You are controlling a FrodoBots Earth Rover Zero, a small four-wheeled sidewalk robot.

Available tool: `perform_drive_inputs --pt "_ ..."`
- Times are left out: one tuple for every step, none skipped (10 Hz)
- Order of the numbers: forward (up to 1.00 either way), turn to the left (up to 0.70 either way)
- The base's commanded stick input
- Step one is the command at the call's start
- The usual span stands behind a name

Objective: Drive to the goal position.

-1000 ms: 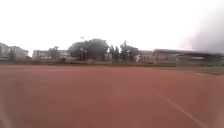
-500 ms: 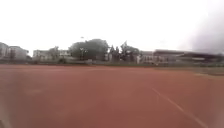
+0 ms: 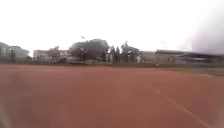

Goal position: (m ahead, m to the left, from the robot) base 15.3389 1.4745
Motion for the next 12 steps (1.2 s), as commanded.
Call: perform_drive_inputs --pt "0.7 0.0" --pt "0.7 0.0" --pt "0.7 0.0" --pt "0.7 0.0" --pt "0.7 0.0" --pt "0.7 0.0" --pt "0.7 0.0" --pt "0.7 0.0" --pt "0.7 0.0" --pt "0.7 0.0" --pt "0.7 0.0" --pt "0.7 0.0"
